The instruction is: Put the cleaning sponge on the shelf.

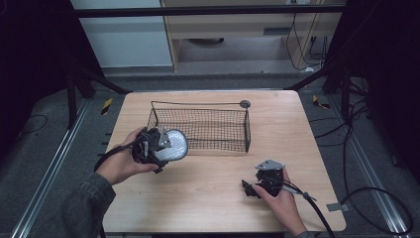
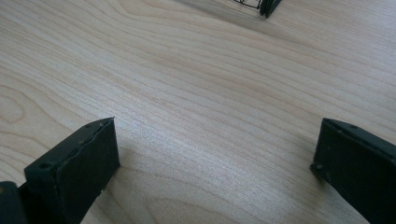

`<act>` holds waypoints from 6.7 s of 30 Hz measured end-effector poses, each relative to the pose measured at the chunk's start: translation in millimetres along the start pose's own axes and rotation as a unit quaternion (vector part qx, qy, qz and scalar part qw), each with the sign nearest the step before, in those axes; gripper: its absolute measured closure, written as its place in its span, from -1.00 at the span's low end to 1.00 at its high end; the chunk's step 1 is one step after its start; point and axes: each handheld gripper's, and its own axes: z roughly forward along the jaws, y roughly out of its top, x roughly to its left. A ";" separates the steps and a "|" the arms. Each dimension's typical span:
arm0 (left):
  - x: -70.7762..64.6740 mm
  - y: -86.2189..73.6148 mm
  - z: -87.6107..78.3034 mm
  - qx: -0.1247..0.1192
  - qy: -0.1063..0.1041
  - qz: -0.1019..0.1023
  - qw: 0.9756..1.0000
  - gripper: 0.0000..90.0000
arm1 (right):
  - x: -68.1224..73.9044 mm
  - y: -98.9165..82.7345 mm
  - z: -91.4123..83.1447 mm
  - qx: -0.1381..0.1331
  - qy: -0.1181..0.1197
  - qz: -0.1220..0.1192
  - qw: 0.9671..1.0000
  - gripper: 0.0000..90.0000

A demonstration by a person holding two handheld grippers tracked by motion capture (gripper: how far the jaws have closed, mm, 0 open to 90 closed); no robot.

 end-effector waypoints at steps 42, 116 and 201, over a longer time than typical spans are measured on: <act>69.1 40.5 -3.5 0.001 0.054 0.035 0.998 -0.74 | 0.7 0.2 0.3 -0.001 -0.001 0.003 1.000 -0.99; 94.9 52.7 81.6 0.010 0.023 0.042 0.999 -0.76 | 0.9 0.2 0.4 -0.002 -0.003 0.004 1.000 -0.99; 53.0 39.2 27.5 -0.075 0.009 -0.088 0.993 -0.90 | 1.2 0.1 0.3 -0.002 -0.004 0.005 1.000 -0.99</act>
